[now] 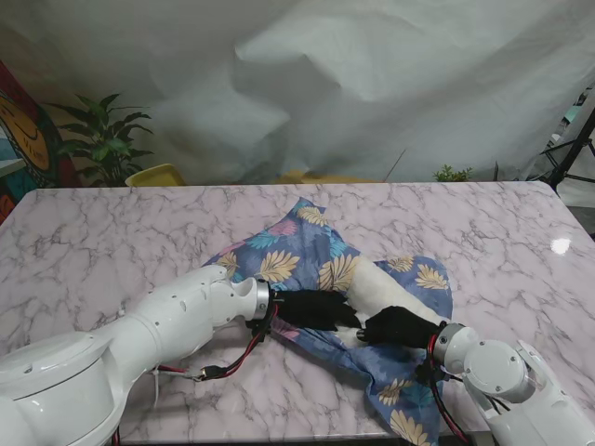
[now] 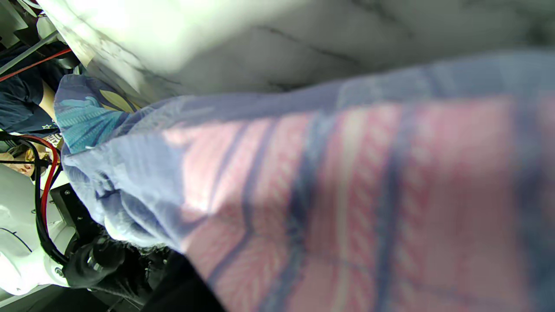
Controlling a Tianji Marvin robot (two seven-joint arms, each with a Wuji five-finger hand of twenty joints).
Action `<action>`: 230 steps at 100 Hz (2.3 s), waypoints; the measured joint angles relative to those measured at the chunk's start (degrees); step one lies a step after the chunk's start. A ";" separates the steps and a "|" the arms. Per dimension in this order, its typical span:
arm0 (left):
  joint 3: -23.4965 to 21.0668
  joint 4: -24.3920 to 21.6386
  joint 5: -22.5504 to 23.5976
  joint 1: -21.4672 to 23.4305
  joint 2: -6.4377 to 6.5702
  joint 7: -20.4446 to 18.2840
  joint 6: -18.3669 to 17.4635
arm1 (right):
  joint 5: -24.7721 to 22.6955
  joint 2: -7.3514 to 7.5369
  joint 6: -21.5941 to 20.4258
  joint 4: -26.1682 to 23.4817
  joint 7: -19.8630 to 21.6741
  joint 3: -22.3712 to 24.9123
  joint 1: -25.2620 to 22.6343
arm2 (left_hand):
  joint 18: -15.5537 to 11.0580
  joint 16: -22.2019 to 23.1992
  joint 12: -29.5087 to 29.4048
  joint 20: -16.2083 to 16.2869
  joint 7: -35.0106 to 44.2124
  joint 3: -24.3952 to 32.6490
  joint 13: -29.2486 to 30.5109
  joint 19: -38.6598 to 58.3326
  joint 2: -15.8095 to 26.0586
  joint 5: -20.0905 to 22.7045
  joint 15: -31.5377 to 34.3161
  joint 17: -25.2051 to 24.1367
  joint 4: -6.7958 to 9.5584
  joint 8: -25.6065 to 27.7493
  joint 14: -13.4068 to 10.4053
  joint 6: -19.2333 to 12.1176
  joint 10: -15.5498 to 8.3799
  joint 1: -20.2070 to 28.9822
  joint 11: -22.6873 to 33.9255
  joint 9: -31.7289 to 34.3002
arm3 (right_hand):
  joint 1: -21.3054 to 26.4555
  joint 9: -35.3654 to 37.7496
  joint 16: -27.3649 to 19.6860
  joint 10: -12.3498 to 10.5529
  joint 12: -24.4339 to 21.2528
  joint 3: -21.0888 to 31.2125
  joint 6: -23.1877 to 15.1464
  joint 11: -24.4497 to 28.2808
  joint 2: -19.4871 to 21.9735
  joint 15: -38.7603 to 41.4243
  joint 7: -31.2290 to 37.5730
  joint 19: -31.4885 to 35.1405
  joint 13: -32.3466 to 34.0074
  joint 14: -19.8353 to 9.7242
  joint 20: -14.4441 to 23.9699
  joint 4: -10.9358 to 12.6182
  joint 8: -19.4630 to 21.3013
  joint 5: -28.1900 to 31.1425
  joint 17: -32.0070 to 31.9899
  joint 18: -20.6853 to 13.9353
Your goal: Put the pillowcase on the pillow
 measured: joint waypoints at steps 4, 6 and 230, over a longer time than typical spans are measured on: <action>-0.02 0.03 0.22 0.06 -0.05 0.28 0.00 | -0.90 0.24 -0.81 0.19 1.07 0.07 0.24 | 0.00 0.00 0.00 0.00 0.00 0.00 0.00 0.00 0.00 0.00 0.00 0.00 -0.01 0.00 0.00 0.00 0.00 0.00 0.00 0.00 | 0.02 -0.06 0.69 -0.33 -1.41 -1.20 -0.73 -0.51 0.00 0.00 -0.88 -2.76 -0.55 -0.39 4.07 -1.82 -6.36 -5.70 0.42 -0.58; -0.02 0.10 0.31 0.07 -0.09 0.42 0.00 | -1.32 0.37 -1.42 0.35 1.69 0.13 0.39 | 0.00 0.00 0.00 0.01 0.00 0.00 0.00 0.00 0.00 0.00 0.00 0.00 -0.01 0.00 0.00 0.00 0.00 0.00 0.00 0.01 | -0.03 -0.07 0.69 -0.42 -2.12 -2.17 -0.83 -0.86 0.03 0.00 -2.78 -3.50 -0.69 -0.51 5.56 -2.02 -9.82 -8.10 0.46 -0.82; -9.08 7.89 -13.87 1.37 -5.63 -16.72 -0.67 | -97.63 4.78 -24.76 -19.24 -4.13 6.28 -3.26 | 0.11 -0.07 0.04 -4.23 1.41 2.41 2.51 2.01 -0.97 2.89 -0.02 2.03 -1.10 0.89 0.53 4.38 3.82 0.58 0.91 3.47 | -26.12 -1.71 -23.24 -17.38 -12.04 -51.65 -19.51 -16.24 44.82 -54.97 1.68 -24.67 -18.92 -12.12 -21.96 6.13 -8.99 13.92 -43.00 0.01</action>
